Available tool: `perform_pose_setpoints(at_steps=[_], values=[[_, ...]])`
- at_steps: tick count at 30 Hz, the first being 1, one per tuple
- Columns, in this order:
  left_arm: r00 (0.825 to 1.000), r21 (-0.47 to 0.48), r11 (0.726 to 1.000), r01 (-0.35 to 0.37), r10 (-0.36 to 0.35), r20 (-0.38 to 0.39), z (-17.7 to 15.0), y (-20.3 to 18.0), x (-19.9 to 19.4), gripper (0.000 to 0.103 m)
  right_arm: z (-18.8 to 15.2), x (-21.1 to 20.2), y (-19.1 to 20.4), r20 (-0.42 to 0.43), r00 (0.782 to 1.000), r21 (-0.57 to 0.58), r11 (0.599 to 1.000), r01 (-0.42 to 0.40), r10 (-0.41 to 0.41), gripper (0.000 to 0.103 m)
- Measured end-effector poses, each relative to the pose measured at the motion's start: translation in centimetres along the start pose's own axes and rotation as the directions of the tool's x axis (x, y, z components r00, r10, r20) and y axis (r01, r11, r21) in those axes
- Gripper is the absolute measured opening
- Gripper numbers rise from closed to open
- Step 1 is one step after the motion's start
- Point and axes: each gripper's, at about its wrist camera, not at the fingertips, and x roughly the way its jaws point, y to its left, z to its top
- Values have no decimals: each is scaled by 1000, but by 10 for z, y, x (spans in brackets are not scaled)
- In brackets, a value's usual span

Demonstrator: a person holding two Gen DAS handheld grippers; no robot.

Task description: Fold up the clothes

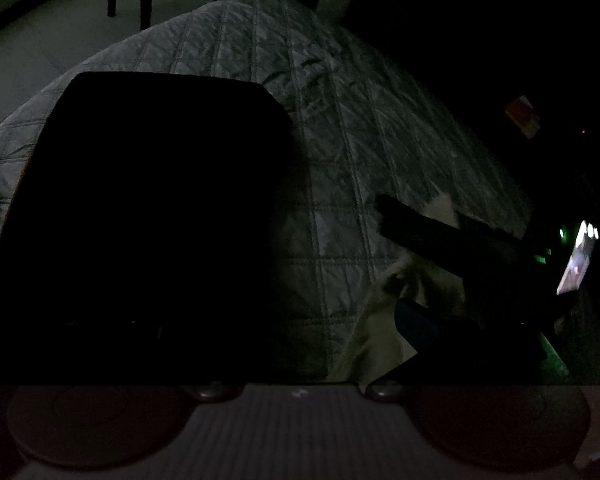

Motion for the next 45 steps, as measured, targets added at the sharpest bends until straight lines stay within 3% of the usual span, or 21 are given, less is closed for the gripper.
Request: perform_pose_setpoints(at_steps=[5, 8, 14, 22, 25, 30, 33, 35, 39, 45], values=[[1000, 50, 999, 2, -1, -24, -7, -10, 5, 102, 4, -13, 18, 22, 997, -29, 996, -79, 80, 82], [999, 62, 998, 0, 2, -33, -9, -13, 8, 102, -2, -31, 3, 59, 998, 66, 997, -28, 25, 82], [997, 81, 997, 1, 5, -77, -13, -16, 16, 102, -9, -61, -12, 71, 997, 119, 992, 29, -38, 82], [994, 110, 994, -14, 26, -105, -15, -17, 22, 102, -14, -50, -3, 47, 996, 52, 996, 70, -72, 82], [996, 92, 996, -17, 26, -91, -10, -13, 19, 102, -18, -54, 1, 72, 985, -1, 987, 159, -159, 80], [997, 44, 999, -27, 30, -70, -5, -3, 15, 102, -16, -58, -13, 84, 928, -35, 930, 366, -362, 81], [997, 45, 999, -22, 25, -72, -5, -5, 15, 102, -25, -43, 3, 10, 945, -214, 923, 320, -326, 82], [997, 55, 998, -20, 24, -72, -5, -7, 15, 102, -34, -31, 17, -47, 965, -293, 927, 235, -259, 83], [997, 37, 999, -29, 32, -69, -4, -3, 15, 102, -40, -42, 35, 13, 990, -347, 928, 136, -141, 82], [997, 7, 999, -38, 38, -60, -1, 2, 14, 102, -30, -56, 6, 102, 955, -155, 944, 291, -278, 83]])
